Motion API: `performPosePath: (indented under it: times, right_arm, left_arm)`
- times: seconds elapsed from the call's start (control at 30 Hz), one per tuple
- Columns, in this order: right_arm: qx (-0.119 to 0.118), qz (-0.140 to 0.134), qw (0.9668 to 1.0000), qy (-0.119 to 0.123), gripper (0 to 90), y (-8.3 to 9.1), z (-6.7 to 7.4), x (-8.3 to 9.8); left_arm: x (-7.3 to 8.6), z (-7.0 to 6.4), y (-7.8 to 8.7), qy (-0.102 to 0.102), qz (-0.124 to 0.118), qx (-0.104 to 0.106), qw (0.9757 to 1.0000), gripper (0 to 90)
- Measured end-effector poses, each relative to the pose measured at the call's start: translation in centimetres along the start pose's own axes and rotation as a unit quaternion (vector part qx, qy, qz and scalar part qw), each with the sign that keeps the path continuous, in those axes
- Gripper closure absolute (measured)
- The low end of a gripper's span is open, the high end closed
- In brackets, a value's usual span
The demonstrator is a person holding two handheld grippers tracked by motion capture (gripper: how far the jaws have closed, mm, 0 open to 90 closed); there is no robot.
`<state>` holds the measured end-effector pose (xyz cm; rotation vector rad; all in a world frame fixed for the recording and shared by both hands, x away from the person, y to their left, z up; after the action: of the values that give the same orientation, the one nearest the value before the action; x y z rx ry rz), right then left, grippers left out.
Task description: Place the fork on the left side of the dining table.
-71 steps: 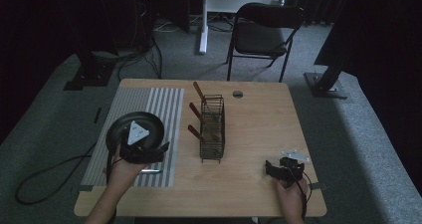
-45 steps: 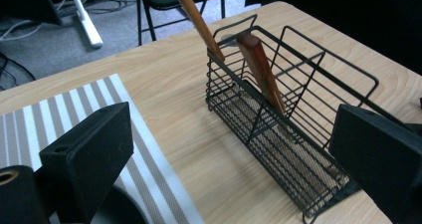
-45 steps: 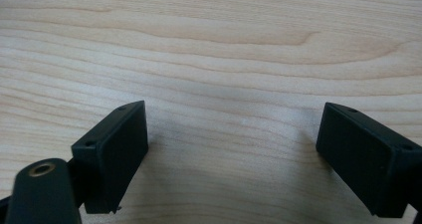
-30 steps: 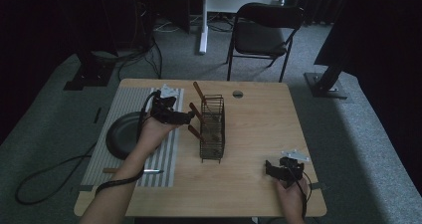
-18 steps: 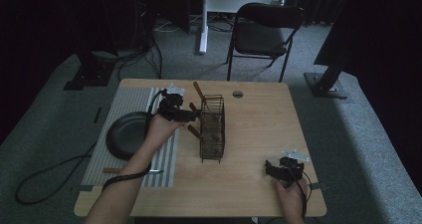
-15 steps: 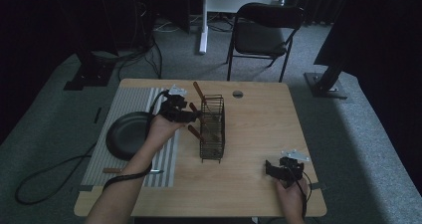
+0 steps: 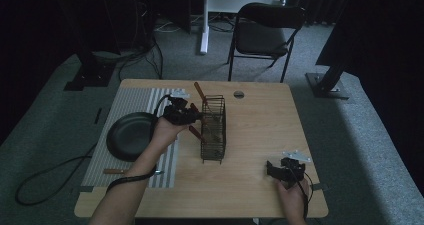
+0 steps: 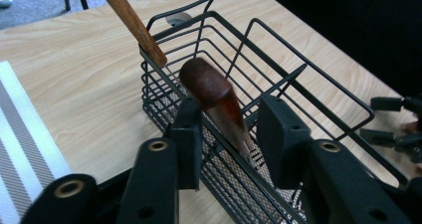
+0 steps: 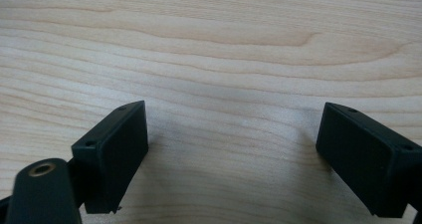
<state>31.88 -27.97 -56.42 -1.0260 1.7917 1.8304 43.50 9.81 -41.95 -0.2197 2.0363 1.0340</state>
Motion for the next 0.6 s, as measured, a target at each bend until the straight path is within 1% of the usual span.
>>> performPosePath:
  times: [0.03,0.07,0.13,0.17,0.2,0.27,0.3,0.37,0.4,0.47,0.53,0.6]
  right_arm:
    - [0.000,0.000,1.0000,0.000,12.6,0.0,0.0,0.0]
    - [0.000,0.000,1.0000,0.000,12.6,0.0,0.0,0.0]
    - [0.000,0.000,1.0000,0.000,12.6,0.0,0.0,0.0]
    - [0.000,0.000,1.0000,0.000,12.6,0.0,0.0,0.0]
    - [0.000,0.000,1.0000,0.000,12.6,0.0,0.0,0.0]
    - [0.000,0.000,1.0000,0.000,12.6,0.0,0.0,0.0]
    - [0.000,0.000,1.0000,0.000,12.6,0.0,0.0,0.0]
    - [0.000,0.000,1.0000,0.000,12.6,0.0,0.0,0.0]
    - [0.000,0.000,1.0000,0.000,12.6,0.0,0.0,0.0]
    - [0.000,0.000,1.0000,0.000,12.6,0.0,0.0,0.0]
    - [0.000,0.000,1.0000,0.000,12.6,0.0,0.0,0.0]
    - [0.000,0.000,1.0000,0.000,12.6,0.0,0.0,0.0]
  left_arm:
    - [0.1,0.2,0.0,0.010,-0.004,0.008,0.9999,66.5]
    - [0.2,0.4,-0.1,0.018,-0.005,0.018,0.9997,70.4]
    - [0.4,0.6,-0.1,0.028,-0.007,0.029,0.9992,71.5]
    - [0.5,0.7,-0.1,0.034,-0.010,0.040,0.9986,72.6]
    - [0.5,0.7,-0.1,0.034,-0.010,0.040,0.9986,73.4]
    - [0.6,1.1,0.0,0.050,-0.013,0.062,0.9967,74.8]
    - [0.7,1.1,0.0,0.053,-0.016,0.066,0.9963,75.5]
    - [0.8,1.2,0.0,0.050,-0.018,0.069,0.9962,77.4]
    - [0.9,1.2,0.0,0.050,-0.020,0.069,0.9962,77.4]
    - [1.0,1.0,0.1,0.043,-0.024,0.066,0.9966,77.6]
    - [1.0,1.0,0.3,0.045,-0.030,0.067,0.9963,79.6]
    - [1.0,1.0,0.5,0.041,-0.034,0.063,0.9966,80.2]
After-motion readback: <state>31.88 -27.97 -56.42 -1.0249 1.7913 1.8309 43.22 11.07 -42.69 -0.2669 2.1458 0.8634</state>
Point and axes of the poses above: each handheld gripper's, and its own axes: y roughly backward along the jaws, x roughly out of its underside, z roughly to its left, the point moved 2 cm from there along -y, roughly forward along the jaws, and after that the axes turned 7 degrees about y, right-handed, at the moved point
